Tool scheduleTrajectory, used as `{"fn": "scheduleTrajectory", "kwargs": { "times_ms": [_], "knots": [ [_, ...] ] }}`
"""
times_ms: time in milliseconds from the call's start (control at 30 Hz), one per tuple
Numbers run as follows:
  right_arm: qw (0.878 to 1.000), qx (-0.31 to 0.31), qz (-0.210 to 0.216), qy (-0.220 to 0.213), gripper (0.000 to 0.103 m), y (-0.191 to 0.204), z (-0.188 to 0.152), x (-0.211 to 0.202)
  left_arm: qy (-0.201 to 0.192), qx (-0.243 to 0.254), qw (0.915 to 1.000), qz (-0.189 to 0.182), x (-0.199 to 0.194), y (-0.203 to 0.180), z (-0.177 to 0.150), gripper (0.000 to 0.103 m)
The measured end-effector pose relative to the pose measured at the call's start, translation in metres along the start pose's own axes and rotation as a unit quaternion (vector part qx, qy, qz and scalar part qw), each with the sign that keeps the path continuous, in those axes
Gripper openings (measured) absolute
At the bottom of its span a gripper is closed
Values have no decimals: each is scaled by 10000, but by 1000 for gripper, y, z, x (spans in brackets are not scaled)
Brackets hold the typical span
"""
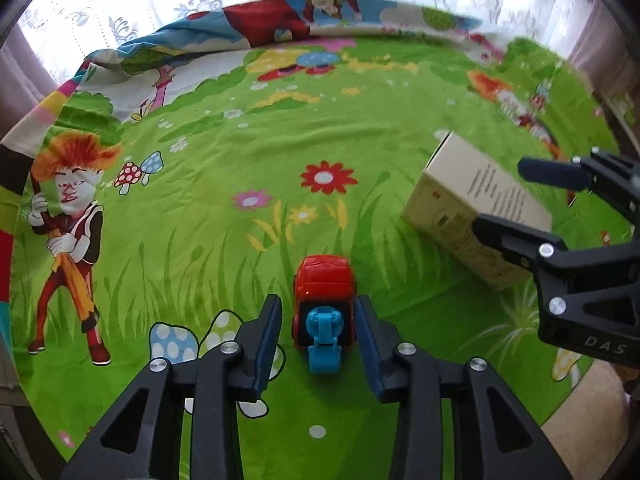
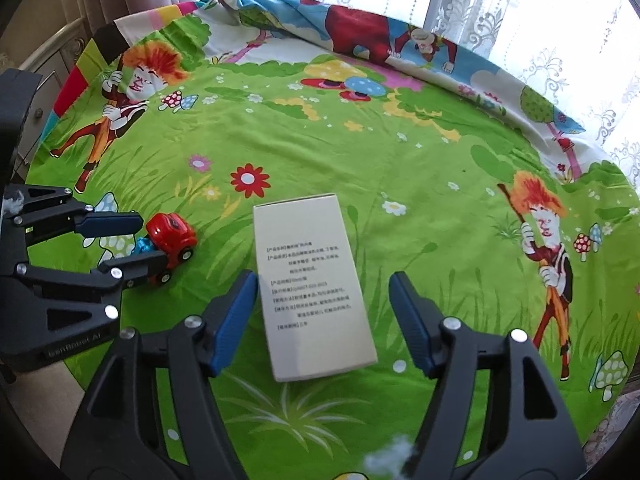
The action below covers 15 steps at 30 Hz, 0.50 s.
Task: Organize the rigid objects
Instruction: 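Grasp the red toy car with the left gripper while the right grasps the large white box, then carry the toy car and large white box to the purple box and release them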
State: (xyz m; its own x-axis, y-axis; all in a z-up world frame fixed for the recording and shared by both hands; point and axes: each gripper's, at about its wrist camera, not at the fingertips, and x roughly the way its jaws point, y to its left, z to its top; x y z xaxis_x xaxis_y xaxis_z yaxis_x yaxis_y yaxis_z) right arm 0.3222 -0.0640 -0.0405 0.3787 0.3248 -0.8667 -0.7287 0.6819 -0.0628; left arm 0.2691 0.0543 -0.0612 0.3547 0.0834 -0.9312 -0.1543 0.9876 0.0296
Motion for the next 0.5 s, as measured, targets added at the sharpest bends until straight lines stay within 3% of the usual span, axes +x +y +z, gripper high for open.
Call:
{"fn": "scheduleTrajectory", "kwargs": {
  "times_ms": [67,133,167,500],
  "knots": [
    [9999,67,31,85,71,-1,1,7,25,-32,10000,-37,1,0,0,36],
    [9998,148,111,60,58,-2,-1,8,-34,-52,10000,-57,-1,-1,1,28],
    [9997,194,129,61,56,-3,-2,7,-49,-64,9999,-66,-2,0,1,28],
    [9992,384,35,-81,55,-3,-16,-21,-309,-91,9992,-247,-28,-8,-3,28]
  ]
}}
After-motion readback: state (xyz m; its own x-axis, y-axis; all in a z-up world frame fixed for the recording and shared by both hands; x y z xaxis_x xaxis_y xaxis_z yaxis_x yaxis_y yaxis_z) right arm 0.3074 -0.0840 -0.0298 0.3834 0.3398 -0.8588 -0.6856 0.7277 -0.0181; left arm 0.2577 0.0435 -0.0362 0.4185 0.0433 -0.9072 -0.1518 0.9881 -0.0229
